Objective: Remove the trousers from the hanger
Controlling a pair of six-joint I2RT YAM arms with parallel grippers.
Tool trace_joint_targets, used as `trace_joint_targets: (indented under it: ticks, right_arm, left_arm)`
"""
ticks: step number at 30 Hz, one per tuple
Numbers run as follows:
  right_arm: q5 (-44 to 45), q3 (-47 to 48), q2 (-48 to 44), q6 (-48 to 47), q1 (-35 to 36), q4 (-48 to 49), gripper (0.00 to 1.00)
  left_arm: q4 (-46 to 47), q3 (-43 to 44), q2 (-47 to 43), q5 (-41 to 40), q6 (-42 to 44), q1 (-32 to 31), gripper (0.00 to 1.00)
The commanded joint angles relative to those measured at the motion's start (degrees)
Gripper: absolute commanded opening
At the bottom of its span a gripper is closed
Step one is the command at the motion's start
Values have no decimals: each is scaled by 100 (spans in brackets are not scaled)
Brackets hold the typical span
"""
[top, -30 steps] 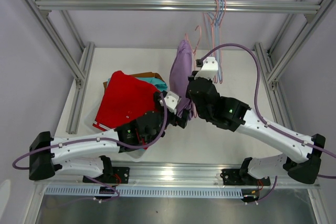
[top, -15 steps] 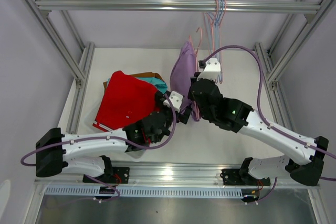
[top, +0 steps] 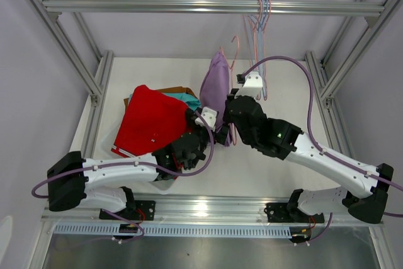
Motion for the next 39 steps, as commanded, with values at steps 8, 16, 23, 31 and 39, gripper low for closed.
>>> trace_joint_targets:
  ticks: [8, 16, 23, 31, 39]
  right_arm:
    - [13, 23, -337, 334, 160, 372, 0]
    - [-162, -144, -548, 659, 397, 346, 0]
    - [-153, -241, -592, 773, 556, 337, 0]
    - [-259, -346, -662, 976, 626, 363, 0]
    - [-408, -399, -742, 1116, 653, 460, 0]
  left_arm:
    - [752, -278, 187, -452, -202, 263, 100]
    - [1112, -446, 134, -505, -361, 598, 99]
    - [1367, -446, 231, -496, -440, 659, 99]
    - [1807, -472, 398, -461, -501, 651, 99]
    - [2132, -455, 591, -259, -589, 642, 59]
